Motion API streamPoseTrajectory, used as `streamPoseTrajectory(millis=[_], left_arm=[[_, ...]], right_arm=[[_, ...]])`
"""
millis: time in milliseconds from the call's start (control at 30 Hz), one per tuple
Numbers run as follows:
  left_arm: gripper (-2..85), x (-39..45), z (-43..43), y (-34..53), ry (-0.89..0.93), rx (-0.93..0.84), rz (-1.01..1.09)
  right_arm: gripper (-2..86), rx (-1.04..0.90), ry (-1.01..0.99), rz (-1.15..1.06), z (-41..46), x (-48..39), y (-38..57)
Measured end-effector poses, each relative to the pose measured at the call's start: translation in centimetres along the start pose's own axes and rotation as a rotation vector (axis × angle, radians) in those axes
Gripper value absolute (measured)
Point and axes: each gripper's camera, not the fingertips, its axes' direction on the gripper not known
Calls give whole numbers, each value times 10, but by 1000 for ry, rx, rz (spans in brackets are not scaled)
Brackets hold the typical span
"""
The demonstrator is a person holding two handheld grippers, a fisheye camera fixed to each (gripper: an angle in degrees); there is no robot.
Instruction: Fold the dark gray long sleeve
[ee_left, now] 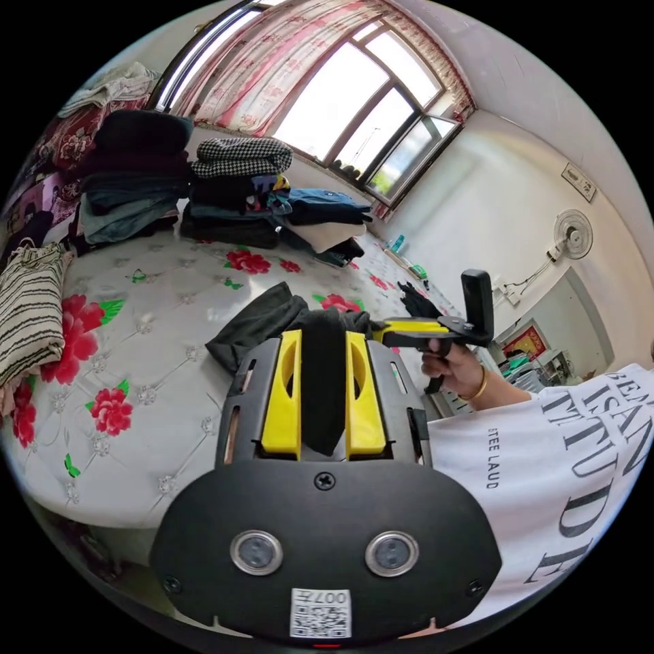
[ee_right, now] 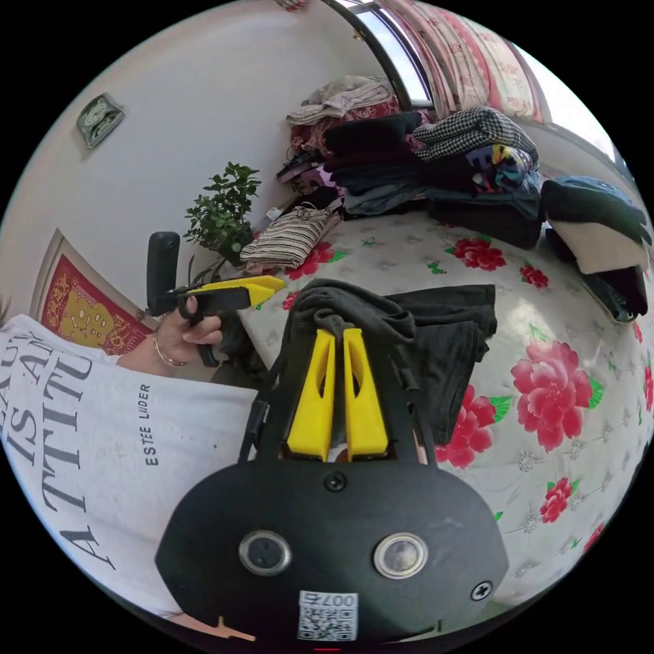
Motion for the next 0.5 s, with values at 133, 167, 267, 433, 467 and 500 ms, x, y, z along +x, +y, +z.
streamPoseTrajectory(millis=[133, 167, 267, 433, 467, 500], left_arm=[[106, 18, 16, 2, 57, -47, 26], [105, 23, 21, 0, 65, -60, 33], [69, 33, 52, -8, 29, -144, 54], [12, 18, 44, -15, 87, -105, -10], [9, 16, 42, -15, 93, -98, -16], [6, 12, 38, -14, 93, -91, -37]], right_arm=[[0, -18, 4, 44, 7, 15, -13], [0, -21, -1, 40, 8, 15, -15], [0, -23, -17, -11, 9, 9, -23], [3, -38, 96, 108, -11, 40, -23], [4, -43, 111, 138, -13, 46, -21], [7, -42, 121, 177, -18, 56, -16]])
